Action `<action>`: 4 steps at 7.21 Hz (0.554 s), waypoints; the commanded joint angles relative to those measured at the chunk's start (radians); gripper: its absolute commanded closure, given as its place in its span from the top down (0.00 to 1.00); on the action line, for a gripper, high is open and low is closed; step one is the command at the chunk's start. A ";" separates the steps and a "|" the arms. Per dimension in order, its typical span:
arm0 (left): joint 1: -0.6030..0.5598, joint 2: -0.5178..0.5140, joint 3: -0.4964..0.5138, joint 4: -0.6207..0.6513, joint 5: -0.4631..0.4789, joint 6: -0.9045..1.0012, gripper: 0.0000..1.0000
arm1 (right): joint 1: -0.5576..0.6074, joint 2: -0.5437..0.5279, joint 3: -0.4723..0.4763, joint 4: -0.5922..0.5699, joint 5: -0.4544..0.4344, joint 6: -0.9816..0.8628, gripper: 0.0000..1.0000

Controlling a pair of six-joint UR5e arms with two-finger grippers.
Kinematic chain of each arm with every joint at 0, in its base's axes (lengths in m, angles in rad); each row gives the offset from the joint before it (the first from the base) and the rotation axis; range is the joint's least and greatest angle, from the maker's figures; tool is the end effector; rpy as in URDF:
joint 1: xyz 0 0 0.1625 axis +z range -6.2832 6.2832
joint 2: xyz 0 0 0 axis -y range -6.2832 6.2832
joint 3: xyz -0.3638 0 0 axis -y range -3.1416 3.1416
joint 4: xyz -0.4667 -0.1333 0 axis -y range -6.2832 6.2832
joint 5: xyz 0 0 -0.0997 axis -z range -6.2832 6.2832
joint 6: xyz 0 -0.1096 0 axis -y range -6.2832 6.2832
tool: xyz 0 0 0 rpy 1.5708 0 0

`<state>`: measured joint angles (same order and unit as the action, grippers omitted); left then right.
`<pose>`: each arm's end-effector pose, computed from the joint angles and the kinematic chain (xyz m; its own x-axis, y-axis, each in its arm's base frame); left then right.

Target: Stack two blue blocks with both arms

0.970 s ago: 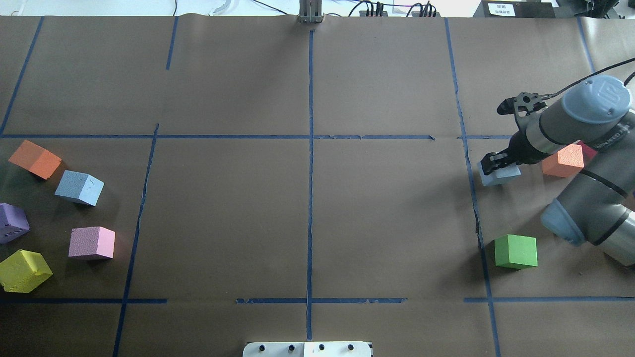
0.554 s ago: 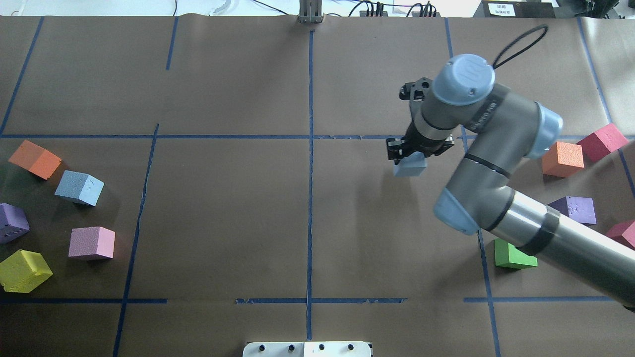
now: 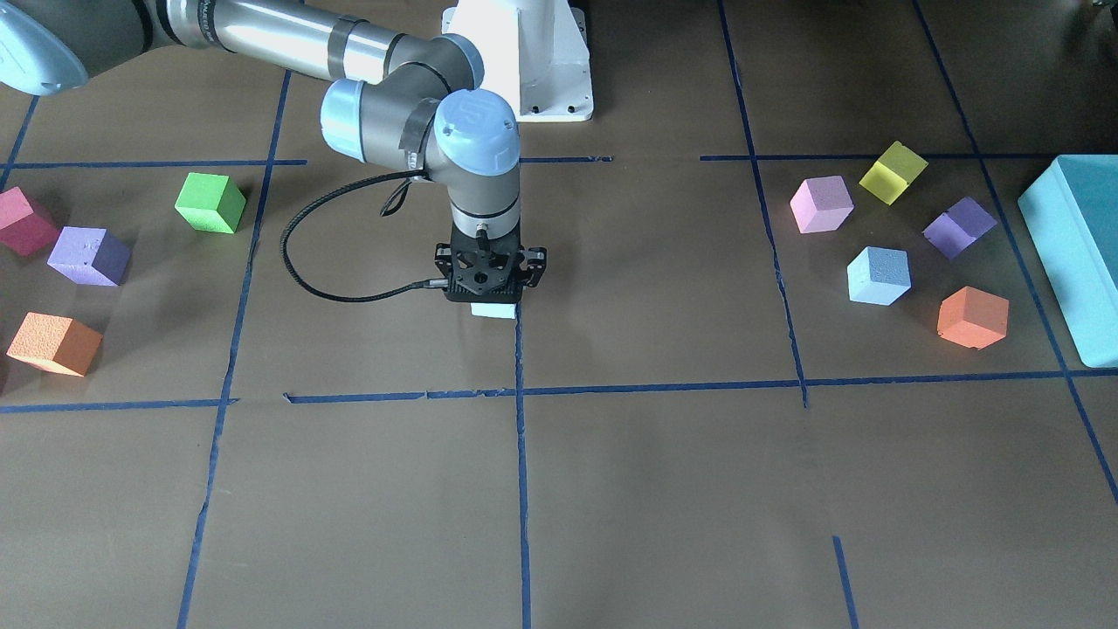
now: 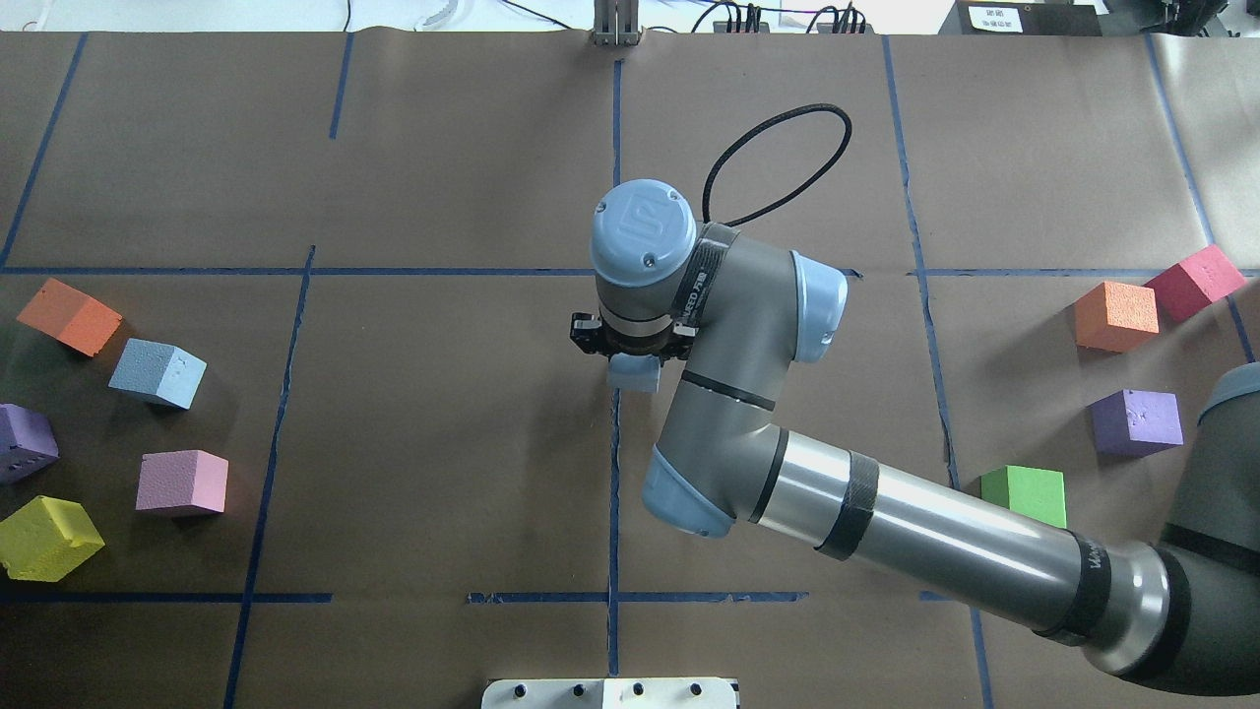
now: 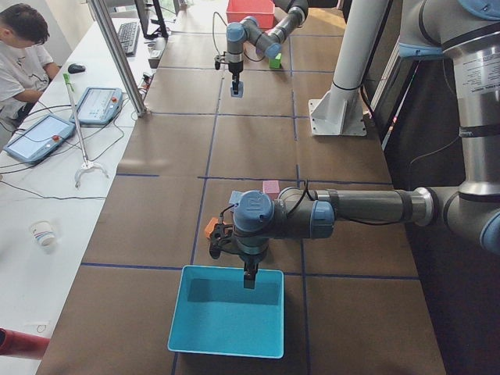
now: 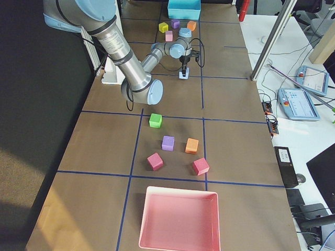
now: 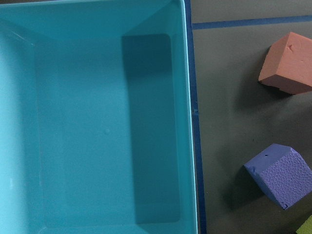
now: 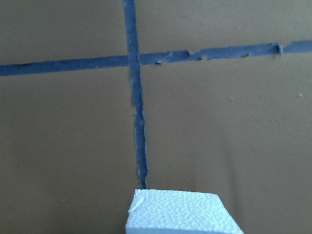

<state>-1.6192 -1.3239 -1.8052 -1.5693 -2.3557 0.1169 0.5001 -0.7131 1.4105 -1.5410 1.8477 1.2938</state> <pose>-0.0788 -0.4731 0.6000 0.7070 0.0727 -0.7035 -0.0343 0.9971 0.0685 -0.6327 -0.4635 0.1132 0.7131 0.0899 0.6953 -0.1110 0.9937 -0.0146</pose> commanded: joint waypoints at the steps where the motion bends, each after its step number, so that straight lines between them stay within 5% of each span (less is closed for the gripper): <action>1: -0.002 0.000 0.003 0.000 0.000 0.001 1.00 | -0.029 0.023 -0.028 0.009 -0.021 0.027 0.37; 2: -0.002 0.000 0.001 0.000 0.001 0.000 1.00 | -0.029 0.024 -0.030 0.009 -0.025 0.033 0.97; 4: -0.002 0.005 -0.019 0.000 0.000 0.001 1.00 | -0.026 0.052 -0.028 0.009 -0.024 0.035 0.99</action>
<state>-1.6202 -1.3232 -1.8098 -1.5693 -2.3538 0.1177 0.4724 -0.6809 1.3817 -1.5319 1.8243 1.3269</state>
